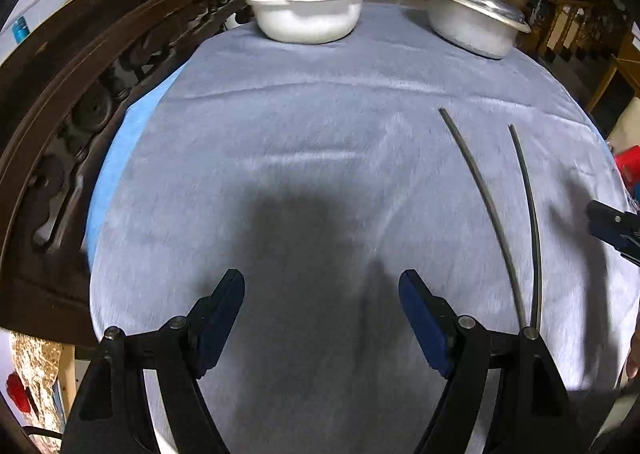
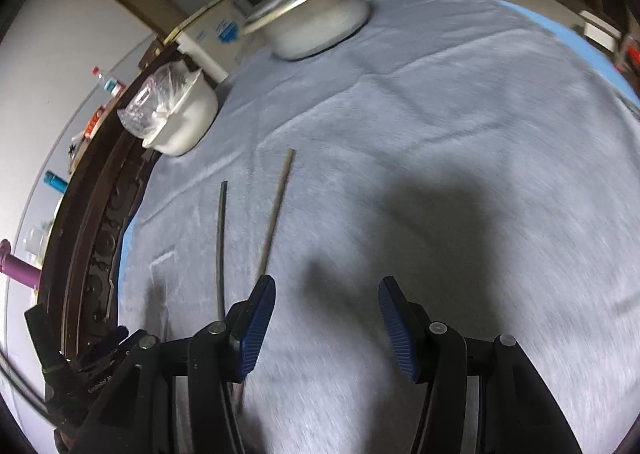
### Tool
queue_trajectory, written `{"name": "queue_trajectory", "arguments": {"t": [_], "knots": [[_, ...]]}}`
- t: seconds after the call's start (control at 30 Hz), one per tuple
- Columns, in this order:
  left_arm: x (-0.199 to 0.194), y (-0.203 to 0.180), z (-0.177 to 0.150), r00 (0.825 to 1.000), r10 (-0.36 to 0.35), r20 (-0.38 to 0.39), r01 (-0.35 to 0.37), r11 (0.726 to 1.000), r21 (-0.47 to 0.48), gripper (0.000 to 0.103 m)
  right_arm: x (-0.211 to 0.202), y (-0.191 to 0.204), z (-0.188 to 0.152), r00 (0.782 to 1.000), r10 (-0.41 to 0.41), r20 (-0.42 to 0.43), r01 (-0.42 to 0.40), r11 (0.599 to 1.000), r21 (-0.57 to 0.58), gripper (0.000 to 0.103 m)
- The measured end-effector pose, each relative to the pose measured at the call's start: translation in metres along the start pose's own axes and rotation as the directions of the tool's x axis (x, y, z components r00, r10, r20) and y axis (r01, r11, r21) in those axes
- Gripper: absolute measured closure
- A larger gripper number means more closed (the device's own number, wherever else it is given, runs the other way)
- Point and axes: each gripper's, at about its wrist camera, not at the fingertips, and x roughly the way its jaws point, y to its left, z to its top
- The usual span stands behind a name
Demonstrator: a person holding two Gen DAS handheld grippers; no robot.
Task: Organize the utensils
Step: 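Reach both tools toward the two remaining chopsticks on the cloth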
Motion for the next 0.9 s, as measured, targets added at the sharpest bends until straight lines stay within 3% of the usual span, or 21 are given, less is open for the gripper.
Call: {"name": "queue_trajectory", "arguments": {"t": [0.17,0.27,0.33,0.4,0.7,0.77,0.83,0.9], "knots": [[0.008,-0.015,0.033,1.0,0.025,0.004,-0.025,1.0,0.017,0.023,0.03,0.026,0.033,0.999,0.009,-0.052,-0.012,0.998,-0.057,0.047],[0.013,-0.021,0.046,1.0,0.027,0.001,-0.027,0.999,0.025,0.023,0.045,0.039,0.048,0.997,-0.008,-0.072,0.002,0.996,-0.085,0.062],[0.016,-0.023,0.052,1.0,0.026,-0.006,-0.026,0.999,0.031,0.023,0.052,0.044,0.055,0.997,-0.027,-0.073,0.019,0.995,-0.099,0.063],[0.018,-0.025,0.057,1.0,0.016,-0.006,-0.015,0.999,0.035,0.023,0.062,0.049,0.063,0.994,-0.059,-0.09,0.049,0.992,-0.114,0.068],[0.033,-0.037,0.077,0.997,-0.058,-0.044,0.059,0.998,0.03,0.024,0.092,0.059,0.081,0.982,-0.149,-0.116,0.133,0.981,-0.139,0.074],[0.037,-0.039,0.08,0.996,-0.067,-0.054,0.069,0.997,0.031,0.031,0.095,0.063,0.082,0.979,-0.171,-0.111,0.152,0.976,-0.157,0.081],[0.044,-0.041,0.082,0.992,-0.095,-0.085,0.097,0.995,0.017,0.048,0.098,0.066,0.081,0.976,-0.189,-0.108,0.167,0.969,-0.183,0.087],[0.049,-0.042,0.083,0.987,-0.123,-0.103,0.123,0.992,-0.002,0.053,0.1,0.068,0.08,0.974,-0.205,-0.099,0.18,0.961,-0.211,0.096]]}}
